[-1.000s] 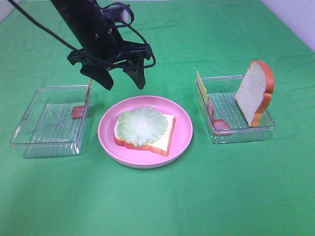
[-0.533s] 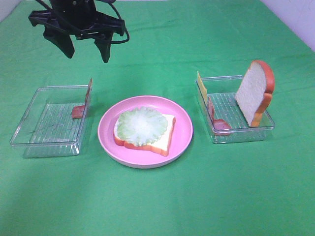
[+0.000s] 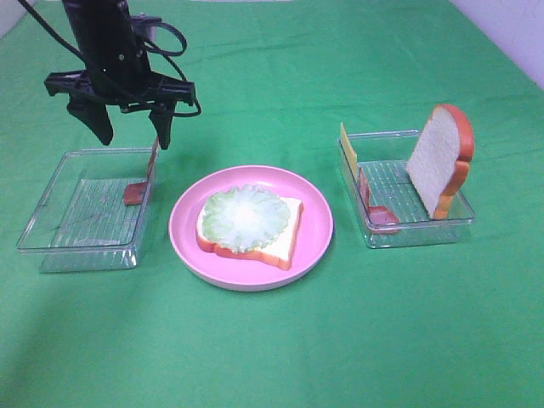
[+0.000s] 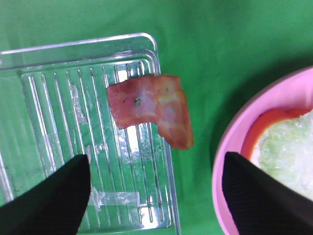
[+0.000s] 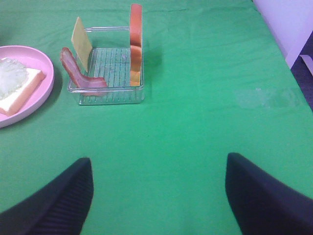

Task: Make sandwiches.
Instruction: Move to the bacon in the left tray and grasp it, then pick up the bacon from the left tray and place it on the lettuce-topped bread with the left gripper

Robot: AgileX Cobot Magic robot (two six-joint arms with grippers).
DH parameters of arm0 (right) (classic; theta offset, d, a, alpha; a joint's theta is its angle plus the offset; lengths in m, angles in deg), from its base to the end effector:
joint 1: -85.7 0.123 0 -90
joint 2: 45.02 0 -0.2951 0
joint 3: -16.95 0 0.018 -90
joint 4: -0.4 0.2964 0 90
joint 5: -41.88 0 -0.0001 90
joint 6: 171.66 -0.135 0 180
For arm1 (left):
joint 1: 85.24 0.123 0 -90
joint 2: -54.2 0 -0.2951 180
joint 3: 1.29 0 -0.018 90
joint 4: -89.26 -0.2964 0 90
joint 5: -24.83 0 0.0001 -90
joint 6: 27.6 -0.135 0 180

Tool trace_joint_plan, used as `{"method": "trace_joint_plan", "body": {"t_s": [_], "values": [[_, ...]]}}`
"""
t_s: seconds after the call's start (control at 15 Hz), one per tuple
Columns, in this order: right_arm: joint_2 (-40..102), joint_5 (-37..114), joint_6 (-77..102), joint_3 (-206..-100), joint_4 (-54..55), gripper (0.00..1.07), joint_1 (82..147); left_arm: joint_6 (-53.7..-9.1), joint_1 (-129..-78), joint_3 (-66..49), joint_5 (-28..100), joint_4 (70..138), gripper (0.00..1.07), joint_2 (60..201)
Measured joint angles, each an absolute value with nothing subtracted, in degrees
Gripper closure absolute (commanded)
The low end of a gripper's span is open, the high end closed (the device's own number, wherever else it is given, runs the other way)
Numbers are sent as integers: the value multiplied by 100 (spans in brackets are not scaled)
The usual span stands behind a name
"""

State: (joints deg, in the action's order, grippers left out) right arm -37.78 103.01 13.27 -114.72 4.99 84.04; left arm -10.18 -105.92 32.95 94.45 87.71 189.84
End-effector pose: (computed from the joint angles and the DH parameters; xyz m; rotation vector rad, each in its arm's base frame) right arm 0.0621 0.0077 0.2822 -0.0627 2.0333 0.0234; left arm 0.4934 -0.1826 0.1551 0.0960 2.9832 -0.0397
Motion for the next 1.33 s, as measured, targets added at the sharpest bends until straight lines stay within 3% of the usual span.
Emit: {"method": "trace_joint_plan", "body": {"t_s": [0.27,0.4,0.53,0.6,0.73,0.87,1.33], "values": [[-3778,10301,1327,-11472,505,36,8404,-1018,-10592,3295,9439,8788,38,19213],[-3778,10301,1327,-11472,505,36,8404,-1018,-10592,3295,9439,8823,46,19230],[-3778,10301,1327,-11472,505,36,8404,-1018,-10592,3295,9422,8823,60,19259],[-3778,10301,1327,-11472,505,36,8404,-1018,-10592,3295,9342,8771,78,19316],[-3778,10301,1327,-11472,505,36,8404,-1018,-10592,3295,9256,8725,97,19333],[-3778,10301,1327,-11472,505,36,8404,-1018,-10592,3295,9198,8708,107,19333],[-3778,10301,1327,-11472,505,36,8404,-1264,-10592,3295,9376,8668,107,19201]]}}
